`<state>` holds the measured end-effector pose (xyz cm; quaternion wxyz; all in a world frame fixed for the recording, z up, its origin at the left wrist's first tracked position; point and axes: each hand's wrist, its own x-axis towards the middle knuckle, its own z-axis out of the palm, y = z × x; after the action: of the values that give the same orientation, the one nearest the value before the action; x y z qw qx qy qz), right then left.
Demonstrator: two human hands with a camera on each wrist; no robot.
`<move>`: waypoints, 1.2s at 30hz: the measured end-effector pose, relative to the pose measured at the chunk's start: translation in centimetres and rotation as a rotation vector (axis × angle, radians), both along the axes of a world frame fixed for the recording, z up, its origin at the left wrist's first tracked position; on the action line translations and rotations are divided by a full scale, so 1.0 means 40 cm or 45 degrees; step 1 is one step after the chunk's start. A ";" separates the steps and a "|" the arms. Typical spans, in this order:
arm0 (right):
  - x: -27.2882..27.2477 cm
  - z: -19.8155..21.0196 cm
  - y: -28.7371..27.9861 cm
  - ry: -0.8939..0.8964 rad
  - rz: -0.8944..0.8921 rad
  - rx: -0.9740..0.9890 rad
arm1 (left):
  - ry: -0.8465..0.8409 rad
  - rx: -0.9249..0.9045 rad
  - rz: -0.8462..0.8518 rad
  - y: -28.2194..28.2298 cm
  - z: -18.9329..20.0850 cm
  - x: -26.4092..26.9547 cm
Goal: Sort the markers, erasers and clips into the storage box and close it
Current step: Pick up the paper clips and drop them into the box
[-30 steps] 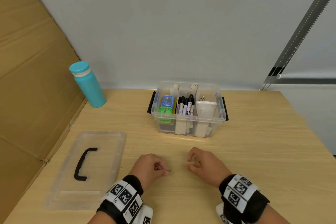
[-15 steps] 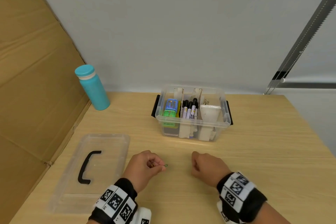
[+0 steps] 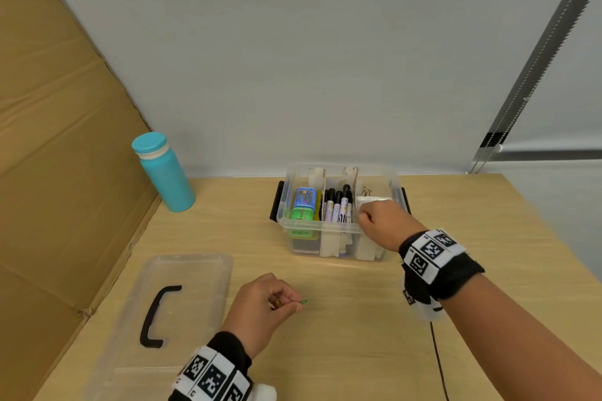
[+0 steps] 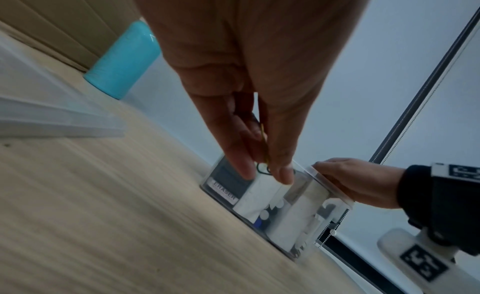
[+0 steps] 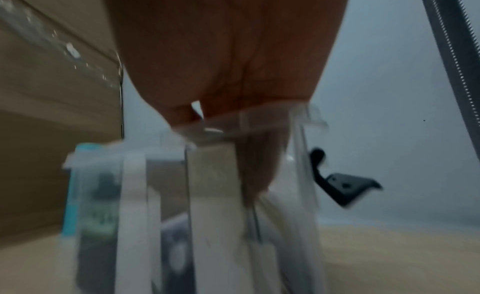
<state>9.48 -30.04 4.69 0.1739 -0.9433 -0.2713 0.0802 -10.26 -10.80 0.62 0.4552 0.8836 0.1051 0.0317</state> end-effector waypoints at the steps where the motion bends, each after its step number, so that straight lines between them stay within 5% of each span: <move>1: 0.003 0.010 -0.001 0.053 0.025 -0.044 | -0.005 0.012 0.005 0.005 0.000 -0.003; 5: -0.002 0.048 -0.032 0.044 0.026 0.013 | -0.003 0.014 0.041 0.019 -0.004 -0.015; 10: -0.037 0.000 -0.118 -0.483 -0.264 0.247 | 0.015 0.031 0.043 0.009 -0.008 -0.028; 18: -0.067 -0.125 -0.130 -0.206 -0.362 0.539 | -0.015 0.066 -0.084 -0.052 0.055 0.019; 26: -0.067 -0.146 -0.121 -0.233 -0.394 0.641 | -0.376 0.535 -0.317 -0.231 0.175 0.305; 36: -0.066 -0.145 -0.118 -0.224 -0.390 0.621 | 0.166 1.026 -0.455 -0.288 0.146 0.490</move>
<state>6.86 -34.76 -1.09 0.3813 -0.9069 -0.1513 -0.0966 9.36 -22.33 6.45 0.0653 0.9949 -0.0416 -0.0650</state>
